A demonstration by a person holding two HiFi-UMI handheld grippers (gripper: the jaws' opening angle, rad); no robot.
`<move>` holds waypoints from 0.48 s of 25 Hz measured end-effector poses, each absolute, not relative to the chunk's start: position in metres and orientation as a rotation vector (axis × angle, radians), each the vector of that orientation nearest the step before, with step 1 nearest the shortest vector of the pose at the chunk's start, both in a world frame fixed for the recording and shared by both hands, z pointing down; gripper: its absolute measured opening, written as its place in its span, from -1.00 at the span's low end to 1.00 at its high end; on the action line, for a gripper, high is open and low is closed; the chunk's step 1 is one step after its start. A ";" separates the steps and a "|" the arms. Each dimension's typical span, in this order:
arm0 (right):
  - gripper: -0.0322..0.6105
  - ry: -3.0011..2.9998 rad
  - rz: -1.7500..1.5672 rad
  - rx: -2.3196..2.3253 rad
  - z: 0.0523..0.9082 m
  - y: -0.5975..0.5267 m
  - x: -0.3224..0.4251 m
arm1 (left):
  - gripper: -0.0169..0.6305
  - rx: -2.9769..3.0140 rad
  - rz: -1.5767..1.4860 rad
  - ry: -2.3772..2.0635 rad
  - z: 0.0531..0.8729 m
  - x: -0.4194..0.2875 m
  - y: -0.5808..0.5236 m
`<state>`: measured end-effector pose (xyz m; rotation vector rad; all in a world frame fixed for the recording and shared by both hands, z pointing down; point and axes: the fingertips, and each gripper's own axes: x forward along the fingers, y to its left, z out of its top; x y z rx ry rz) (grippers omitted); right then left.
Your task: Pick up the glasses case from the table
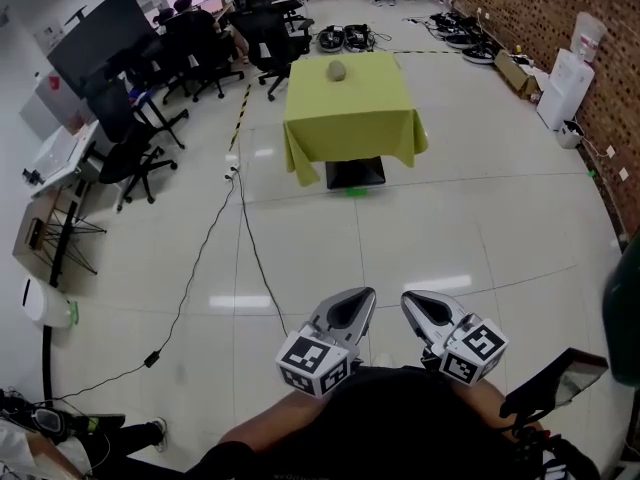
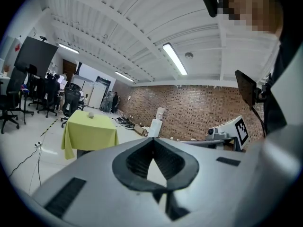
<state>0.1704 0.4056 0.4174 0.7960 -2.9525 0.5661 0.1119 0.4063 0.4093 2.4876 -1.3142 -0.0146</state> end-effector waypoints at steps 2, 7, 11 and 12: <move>-0.89 -2.957 0.572 0.798 0.418 0.401 0.173 | -0.93 2.488 -0.001 -1.313 0.410 0.117 0.405; -0.89 -2.973 0.627 0.763 0.423 0.386 0.187 | -0.93 2.480 0.063 -1.330 0.413 0.134 0.393; -0.89 -2.981 0.672 0.742 0.427 0.379 0.190 | -0.93 2.459 0.095 -1.347 0.414 0.138 0.385; -0.89 -2.978 0.683 0.738 0.428 0.382 0.187 | -0.93 2.457 0.106 -1.345 0.415 0.135 0.388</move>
